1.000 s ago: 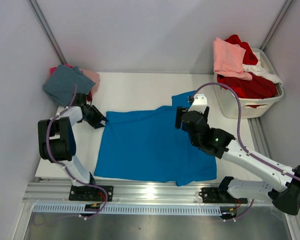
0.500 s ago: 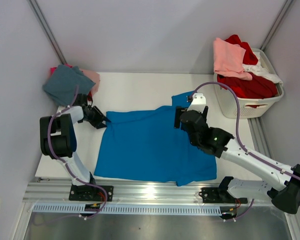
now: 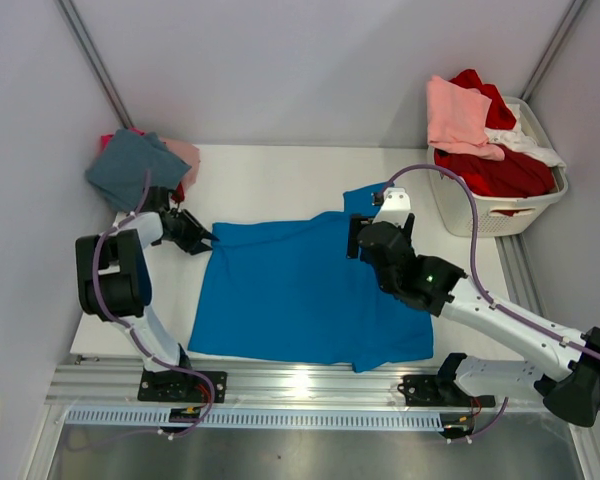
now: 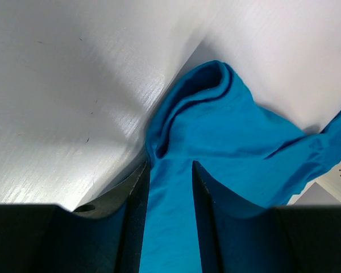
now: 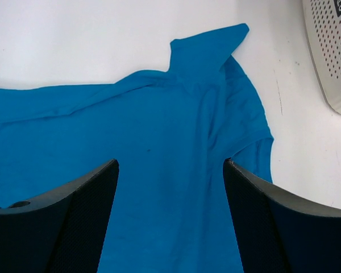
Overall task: Fold and stack the t-shirts
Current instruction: Flatten out the tshirt
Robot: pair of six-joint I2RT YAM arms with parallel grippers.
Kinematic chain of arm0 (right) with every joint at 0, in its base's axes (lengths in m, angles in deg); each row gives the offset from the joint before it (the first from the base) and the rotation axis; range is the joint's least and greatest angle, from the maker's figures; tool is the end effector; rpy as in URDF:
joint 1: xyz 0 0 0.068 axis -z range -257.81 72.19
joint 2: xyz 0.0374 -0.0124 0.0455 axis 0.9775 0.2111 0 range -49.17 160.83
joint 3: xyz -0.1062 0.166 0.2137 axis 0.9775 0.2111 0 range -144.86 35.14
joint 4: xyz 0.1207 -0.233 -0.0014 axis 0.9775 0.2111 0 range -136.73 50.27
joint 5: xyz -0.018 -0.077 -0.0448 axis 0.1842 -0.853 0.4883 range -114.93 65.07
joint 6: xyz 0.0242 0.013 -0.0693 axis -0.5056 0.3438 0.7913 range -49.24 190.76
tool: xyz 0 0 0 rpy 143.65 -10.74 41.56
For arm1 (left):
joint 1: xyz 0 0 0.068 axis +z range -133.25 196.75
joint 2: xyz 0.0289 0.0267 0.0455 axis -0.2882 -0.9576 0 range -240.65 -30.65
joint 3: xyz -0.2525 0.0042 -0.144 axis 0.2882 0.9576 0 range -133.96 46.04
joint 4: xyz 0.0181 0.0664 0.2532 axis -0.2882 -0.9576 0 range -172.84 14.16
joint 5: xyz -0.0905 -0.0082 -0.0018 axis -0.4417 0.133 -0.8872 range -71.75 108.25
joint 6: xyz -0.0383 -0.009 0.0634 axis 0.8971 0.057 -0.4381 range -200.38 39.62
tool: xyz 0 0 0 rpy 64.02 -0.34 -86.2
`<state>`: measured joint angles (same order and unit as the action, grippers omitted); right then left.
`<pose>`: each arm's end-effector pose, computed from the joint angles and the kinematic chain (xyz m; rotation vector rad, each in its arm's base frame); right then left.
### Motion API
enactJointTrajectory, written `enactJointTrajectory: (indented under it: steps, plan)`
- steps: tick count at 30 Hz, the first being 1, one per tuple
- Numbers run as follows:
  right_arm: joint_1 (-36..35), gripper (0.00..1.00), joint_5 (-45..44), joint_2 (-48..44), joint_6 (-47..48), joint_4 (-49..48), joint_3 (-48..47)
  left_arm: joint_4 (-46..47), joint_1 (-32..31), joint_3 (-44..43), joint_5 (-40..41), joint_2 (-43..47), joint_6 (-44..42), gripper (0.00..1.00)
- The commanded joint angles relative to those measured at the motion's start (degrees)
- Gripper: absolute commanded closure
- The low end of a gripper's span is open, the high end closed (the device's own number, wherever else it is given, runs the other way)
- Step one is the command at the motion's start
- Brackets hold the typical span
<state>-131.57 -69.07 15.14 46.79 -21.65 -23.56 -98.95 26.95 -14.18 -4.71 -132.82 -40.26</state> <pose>0.1832 0.1764 0.3430 -0.0646 1.9456 0.0788 0.3567 0.0393 0.1505 -1.0544 2.5347 -0.6946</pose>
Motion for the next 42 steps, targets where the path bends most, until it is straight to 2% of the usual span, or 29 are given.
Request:
enactJointTrajectory:
  steps: [1, 5, 15, 42]
  plan:
    - [-0.65, 0.23, -1.12, 0.29, -0.99, -0.03, -2.65, 0.79, 1.14, -0.77, -0.24, 3.38, 1.01, 0.61]
    - [-0.74, 0.23, -1.39, 0.28, -0.73, 0.14, -2.91, 3.06, 2.19, 0.98, -0.06, 5.22, 1.72, 0.61]
    - [-0.91, 0.23, -1.3, 0.99, -0.56, -0.29, -3.09, 3.43, 2.29, -0.41, -3.23, 1.1, 1.89, 0.62]
    - [-1.0, 0.23, -1.04, 1.96, -2.05, -0.82, -3.35, -2.02, -1.67, -5.43, 2.3, -4.26, -0.57, 0.64]
